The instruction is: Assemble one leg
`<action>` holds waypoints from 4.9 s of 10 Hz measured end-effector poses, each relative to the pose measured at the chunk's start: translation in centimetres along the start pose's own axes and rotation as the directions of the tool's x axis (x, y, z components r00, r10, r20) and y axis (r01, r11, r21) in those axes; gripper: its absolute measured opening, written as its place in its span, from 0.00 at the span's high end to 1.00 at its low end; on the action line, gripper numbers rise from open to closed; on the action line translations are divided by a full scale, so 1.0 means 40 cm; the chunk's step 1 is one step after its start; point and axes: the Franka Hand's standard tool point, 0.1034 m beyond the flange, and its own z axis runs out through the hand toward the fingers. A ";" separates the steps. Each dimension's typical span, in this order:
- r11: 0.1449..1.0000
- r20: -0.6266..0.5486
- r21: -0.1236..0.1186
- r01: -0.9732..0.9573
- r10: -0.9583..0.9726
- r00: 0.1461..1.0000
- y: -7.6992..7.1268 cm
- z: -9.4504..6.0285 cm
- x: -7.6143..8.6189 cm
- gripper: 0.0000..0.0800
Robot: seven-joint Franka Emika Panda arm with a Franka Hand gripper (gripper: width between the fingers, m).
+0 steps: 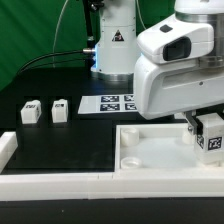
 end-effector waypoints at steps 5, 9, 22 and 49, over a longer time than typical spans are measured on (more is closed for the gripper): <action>0.902 0.008 0.023 -0.430 0.430 0.903 0.007 0.000 -0.002 0.63; 0.642 0.021 0.020 -0.766 0.766 0.643 0.006 0.003 -0.003 0.63; 0.020 0.049 0.010 -1.000 0.999 0.021 -0.009 0.007 -0.002 0.41; 0.933 0.002 0.045 -0.356 0.356 0.934 0.010 0.005 0.000 0.63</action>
Offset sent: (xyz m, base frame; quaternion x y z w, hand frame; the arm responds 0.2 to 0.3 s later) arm -0.0080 -0.0049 0.0014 0.0206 -0.0063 0.2715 0.9622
